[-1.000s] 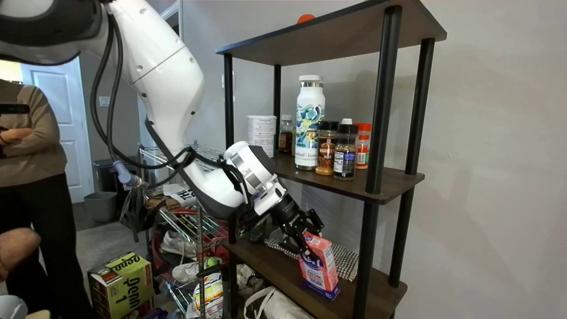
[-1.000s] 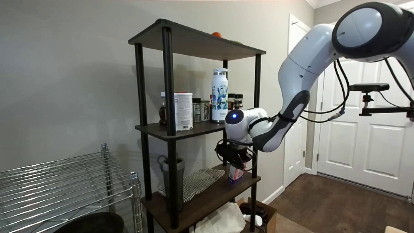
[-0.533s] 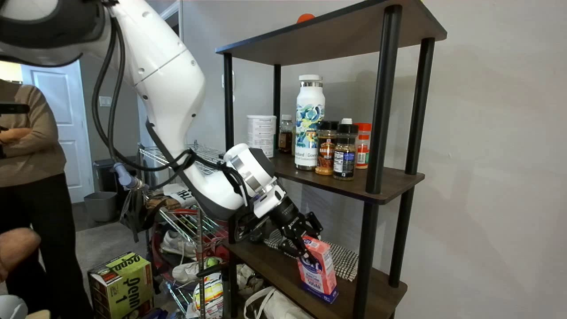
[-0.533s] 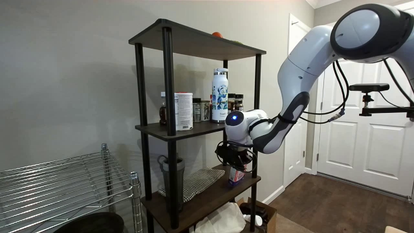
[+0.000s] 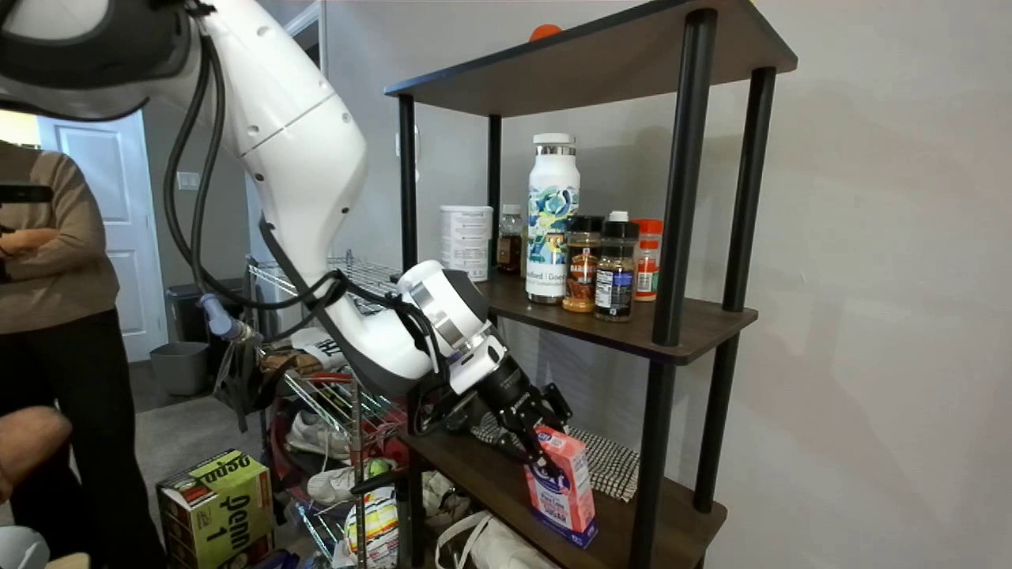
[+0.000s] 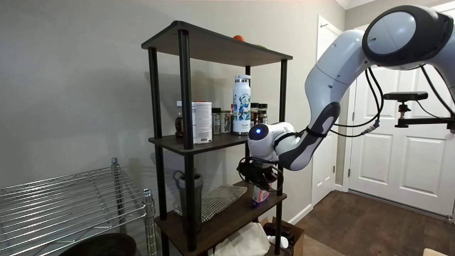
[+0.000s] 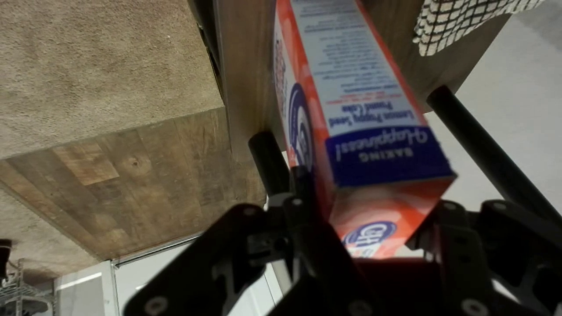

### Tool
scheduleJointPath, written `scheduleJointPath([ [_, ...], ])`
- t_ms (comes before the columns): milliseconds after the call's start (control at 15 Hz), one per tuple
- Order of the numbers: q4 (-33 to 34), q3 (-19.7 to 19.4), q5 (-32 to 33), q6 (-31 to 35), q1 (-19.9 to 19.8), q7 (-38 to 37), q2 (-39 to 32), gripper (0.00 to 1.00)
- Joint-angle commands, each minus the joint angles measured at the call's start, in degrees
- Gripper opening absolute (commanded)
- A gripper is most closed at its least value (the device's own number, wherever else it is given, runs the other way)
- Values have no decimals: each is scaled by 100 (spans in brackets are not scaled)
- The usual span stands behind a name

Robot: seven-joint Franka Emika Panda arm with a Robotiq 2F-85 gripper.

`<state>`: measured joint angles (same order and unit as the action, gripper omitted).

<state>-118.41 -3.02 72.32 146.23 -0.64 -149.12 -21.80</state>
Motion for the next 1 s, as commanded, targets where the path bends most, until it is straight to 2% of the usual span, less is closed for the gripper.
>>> scheduleJointPath([
  [0,-229,-17,-5,113,-6,11,380,68],
  [333,-237,-15,-6,81,-9,5,696,98],
  [933,-664,7,64,126,-8,8,1152,100],
])
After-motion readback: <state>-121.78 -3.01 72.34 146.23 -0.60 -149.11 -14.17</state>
